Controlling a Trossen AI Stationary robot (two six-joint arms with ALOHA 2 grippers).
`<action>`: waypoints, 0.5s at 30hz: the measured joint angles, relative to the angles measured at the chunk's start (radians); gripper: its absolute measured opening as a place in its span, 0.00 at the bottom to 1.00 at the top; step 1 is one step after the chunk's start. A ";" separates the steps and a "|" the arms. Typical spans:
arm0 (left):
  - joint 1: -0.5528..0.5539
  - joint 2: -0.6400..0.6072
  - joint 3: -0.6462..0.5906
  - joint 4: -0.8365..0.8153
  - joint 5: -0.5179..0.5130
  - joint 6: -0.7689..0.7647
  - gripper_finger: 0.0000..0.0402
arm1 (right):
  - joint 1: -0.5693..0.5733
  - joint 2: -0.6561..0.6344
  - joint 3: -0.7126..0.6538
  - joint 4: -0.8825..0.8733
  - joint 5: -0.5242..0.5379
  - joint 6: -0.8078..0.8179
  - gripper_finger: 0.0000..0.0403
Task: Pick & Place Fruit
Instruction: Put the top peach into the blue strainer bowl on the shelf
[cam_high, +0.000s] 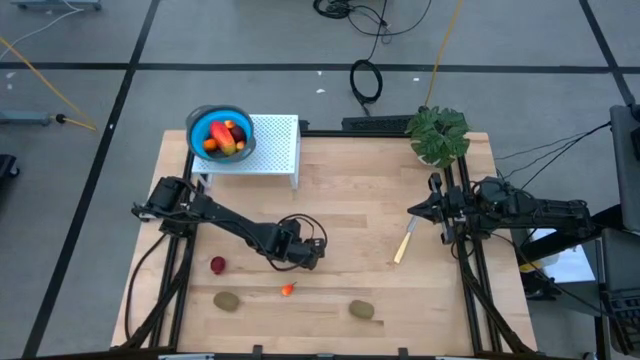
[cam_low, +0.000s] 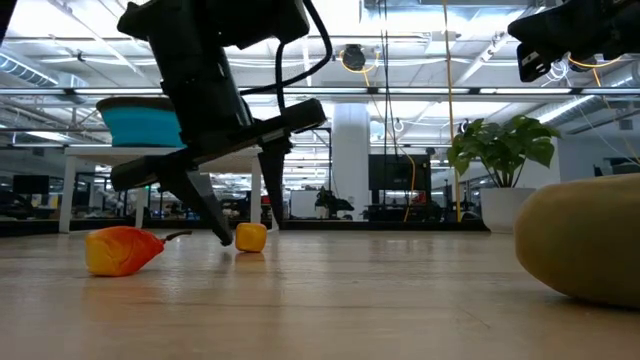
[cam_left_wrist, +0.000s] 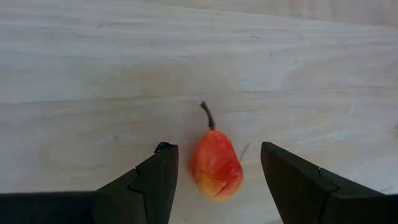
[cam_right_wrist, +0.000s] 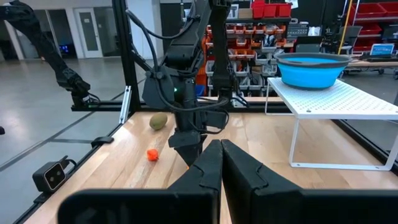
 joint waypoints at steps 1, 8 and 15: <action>0.000 0.002 0.000 0.004 0.000 0.001 0.57 | 0.000 0.000 0.000 0.000 0.000 0.000 0.00; 0.000 0.014 0.002 0.010 0.050 0.001 0.57 | 0.000 0.000 0.000 0.000 0.000 0.000 0.00; 0.000 0.014 0.002 0.001 0.052 -0.013 0.57 | 0.000 0.000 0.000 -0.001 0.000 0.016 0.00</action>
